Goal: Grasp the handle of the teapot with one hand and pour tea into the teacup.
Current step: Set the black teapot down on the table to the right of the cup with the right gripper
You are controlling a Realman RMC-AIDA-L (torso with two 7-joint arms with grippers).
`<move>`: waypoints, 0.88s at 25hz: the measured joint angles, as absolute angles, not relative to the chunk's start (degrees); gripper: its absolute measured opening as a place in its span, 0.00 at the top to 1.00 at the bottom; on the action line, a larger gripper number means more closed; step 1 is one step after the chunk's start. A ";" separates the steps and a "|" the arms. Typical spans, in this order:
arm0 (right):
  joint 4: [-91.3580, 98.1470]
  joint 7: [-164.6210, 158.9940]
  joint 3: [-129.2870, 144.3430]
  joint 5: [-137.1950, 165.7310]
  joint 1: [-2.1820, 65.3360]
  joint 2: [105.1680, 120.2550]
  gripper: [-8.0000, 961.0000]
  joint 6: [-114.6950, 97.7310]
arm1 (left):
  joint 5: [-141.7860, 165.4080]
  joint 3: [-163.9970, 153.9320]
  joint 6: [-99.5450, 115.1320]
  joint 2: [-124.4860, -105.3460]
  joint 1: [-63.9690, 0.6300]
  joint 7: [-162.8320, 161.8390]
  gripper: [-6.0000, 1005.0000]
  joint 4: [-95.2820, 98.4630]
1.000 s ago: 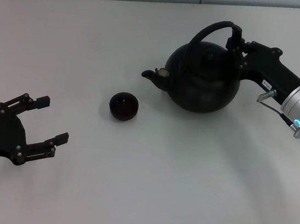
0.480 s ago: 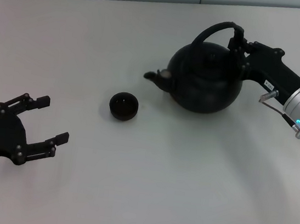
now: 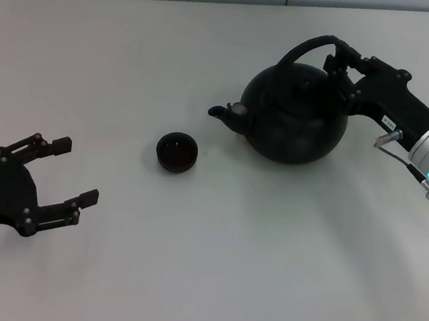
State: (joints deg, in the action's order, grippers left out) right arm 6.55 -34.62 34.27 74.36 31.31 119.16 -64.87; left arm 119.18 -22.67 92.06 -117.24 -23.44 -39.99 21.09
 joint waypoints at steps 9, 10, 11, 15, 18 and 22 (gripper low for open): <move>7.30 -33.48 33.74 74.13 30.15 119.40 0.58 -66.82 | 119.18 -22.67 92.14 -117.24 -23.29 -39.99 0.15 21.09; 7.32 -33.15 33.72 74.11 30.01 119.38 0.55 -67.21 | 119.18 -22.67 92.14 -117.24 -23.29 -39.99 0.15 21.09; 7.44 -32.65 33.68 74.06 29.72 119.35 0.53 -68.03 | 119.18 -22.69 92.14 -117.24 -23.29 -39.99 0.15 21.03; 7.56 -32.55 33.71 74.03 29.55 119.35 0.40 -68.45 | 119.18 -22.73 92.14 -117.24 -23.29 -39.97 0.15 21.00; 7.63 -32.55 33.69 74.01 29.39 119.35 0.31 -68.43 | 119.18 -22.77 92.14 -117.24 -23.29 -39.92 0.15 21.00; 7.74 -32.55 33.79 74.00 28.72 119.34 0.31 -69.36 | 119.18 -22.97 92.12 -117.24 -23.35 -39.90 0.15 21.03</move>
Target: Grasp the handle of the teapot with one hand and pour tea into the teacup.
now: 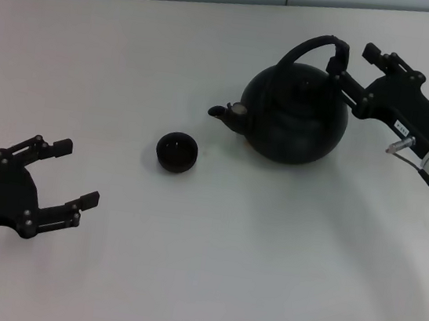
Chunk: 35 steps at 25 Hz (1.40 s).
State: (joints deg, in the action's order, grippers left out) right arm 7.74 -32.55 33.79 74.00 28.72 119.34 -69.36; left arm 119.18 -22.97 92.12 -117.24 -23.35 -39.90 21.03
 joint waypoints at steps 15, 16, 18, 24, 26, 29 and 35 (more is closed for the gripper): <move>17.46 -41.33 34.42 82.36 16.78 118.23 0.31 -87.68 | 119.65 -23.24 92.14 -117.25 -23.30 -39.90 0.15 20.91; 18.61 -43.42 34.45 84.89 16.57 117.71 0.31 -88.01 | 119.68 -23.24 92.15 -117.25 -23.29 -39.90 0.15 20.91; 19.86 -46.39 34.45 88.98 16.45 116.52 0.31 -89.12 | 119.68 -23.24 92.16 -117.24 -23.29 -39.91 0.15 20.91; 22.13 -52.32 34.35 102.35 18.32 112.45 0.31 -92.17 | 119.74 -23.23 92.24 -117.30 -23.20 -39.90 0.15 20.92; 22.95 -53.27 34.38 104.12 18.67 112.20 0.31 -92.35 | 119.75 -23.23 92.25 -117.31 -23.20 -39.91 0.15 20.92; 26.15 -57.67 34.47 109.75 20.13 111.75 0.31 -93.82 | 119.81 -23.21 92.27 -117.33 -23.30 -40.20 0.15 20.92; 29.10 -58.95 34.46 112.08 20.24 111.88 0.31 -96.51 | 119.90 -23.20 92.24 -117.33 -23.37 -40.49 0.15 20.92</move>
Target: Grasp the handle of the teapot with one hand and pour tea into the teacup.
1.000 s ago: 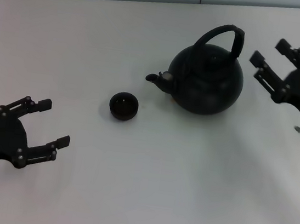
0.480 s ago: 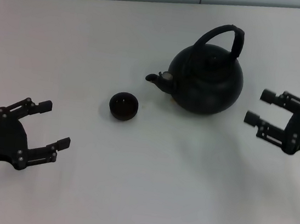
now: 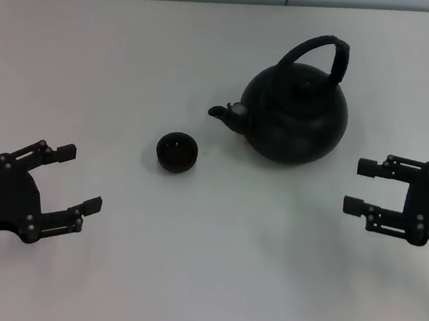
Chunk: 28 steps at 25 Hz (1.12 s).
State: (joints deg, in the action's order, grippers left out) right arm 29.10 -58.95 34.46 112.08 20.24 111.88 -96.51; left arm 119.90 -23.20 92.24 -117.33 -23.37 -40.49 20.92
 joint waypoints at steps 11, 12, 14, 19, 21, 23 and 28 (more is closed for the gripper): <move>31.04 -59.78 34.45 114.32 20.57 112.17 0.31 -97.30 | 119.89 -23.20 92.29 -117.34 -23.45 -40.58 0.15 20.92; 31.07 -59.78 34.45 114.44 20.62 112.21 0.31 -97.24 | 119.89 -23.20 92.29 -117.35 -23.48 -40.54 0.15 20.92; 31.12 -59.78 34.45 114.59 20.76 112.52 0.31 -97.00 | 119.88 -23.33 92.29 -117.47 -23.48 -40.42 0.15 20.92; 31.96 -59.57 34.46 115.19 20.86 113.55 0.30 -96.65 | 119.88 -23.97 92.24 -117.72 -23.64 -40.29 0.15 21.02; 32.26 -59.48 34.45 115.25 20.89 113.81 0.30 -96.59 | 119.88 -24.30 92.25 -117.73 -23.78 -40.29 0.15 20.99; 32.32 -59.43 34.45 115.26 20.90 113.91 0.30 -96.54 | 119.89 -25.31 92.26 -117.77 -24.03 -40.28 0.15 20.95; 32.41 -59.43 34.45 115.31 20.92 114.14 0.31 -96.48 | 119.92 -26.43 92.08 -117.84 -24.31 -40.26 0.15 21.03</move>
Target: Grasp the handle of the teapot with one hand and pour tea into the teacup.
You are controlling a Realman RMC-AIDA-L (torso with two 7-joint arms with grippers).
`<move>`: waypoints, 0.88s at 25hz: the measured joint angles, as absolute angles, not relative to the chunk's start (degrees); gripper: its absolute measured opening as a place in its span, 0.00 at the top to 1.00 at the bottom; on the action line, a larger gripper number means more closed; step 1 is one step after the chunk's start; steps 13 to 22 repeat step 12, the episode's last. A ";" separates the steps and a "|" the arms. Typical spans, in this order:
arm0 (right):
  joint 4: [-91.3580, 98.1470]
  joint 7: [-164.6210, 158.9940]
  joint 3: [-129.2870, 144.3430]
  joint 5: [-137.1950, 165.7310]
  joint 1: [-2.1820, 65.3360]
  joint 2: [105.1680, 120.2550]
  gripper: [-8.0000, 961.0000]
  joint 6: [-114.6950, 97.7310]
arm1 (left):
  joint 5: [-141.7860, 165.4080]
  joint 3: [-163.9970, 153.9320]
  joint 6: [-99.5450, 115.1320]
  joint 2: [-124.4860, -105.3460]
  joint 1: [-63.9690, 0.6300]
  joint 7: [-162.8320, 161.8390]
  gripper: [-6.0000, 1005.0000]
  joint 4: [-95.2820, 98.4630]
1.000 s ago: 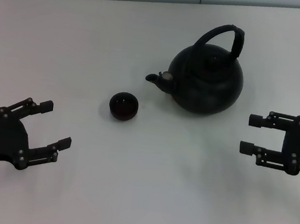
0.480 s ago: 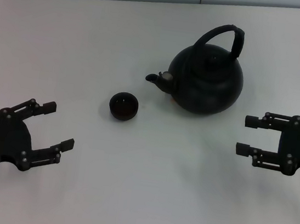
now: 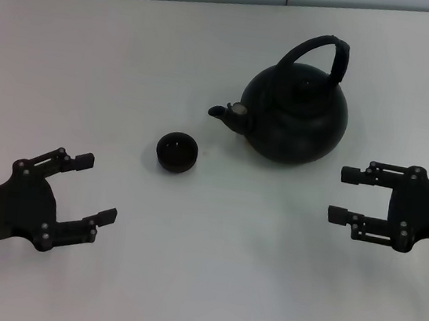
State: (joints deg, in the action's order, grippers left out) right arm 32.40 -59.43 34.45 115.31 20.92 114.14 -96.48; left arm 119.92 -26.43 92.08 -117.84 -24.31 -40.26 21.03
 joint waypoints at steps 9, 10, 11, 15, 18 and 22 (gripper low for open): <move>33.06 -59.42 34.45 115.32 20.71 114.64 0.31 -96.19 | 119.97 -26.87 92.29 -117.86 -24.44 -40.47 0.15 21.24; 33.06 -59.42 34.45 115.32 20.70 114.64 0.31 -96.15 | 119.97 -26.89 92.29 -117.86 -24.44 -40.48 0.15 21.25; 33.06 -59.42 34.45 115.32 20.70 114.64 0.31 -96.11 | 119.97 -26.91 92.29 -117.86 -24.44 -40.48 0.15 21.26; 33.06 -59.42 34.45 115.32 20.69 114.65 0.31 -96.08 | 119.97 -26.93 92.29 -117.86 -24.44 -40.48 0.15 21.27; 33.06 -59.42 34.45 115.32 20.69 114.65 0.31 -96.08 | 119.97 -26.93 92.29 -117.86 -24.44 -40.48 0.15 21.27; 33.06 -59.42 34.45 115.32 20.69 114.65 0.31 -96.08 | 119.97 -26.93 92.29 -117.86 -24.44 -40.48 0.15 21.27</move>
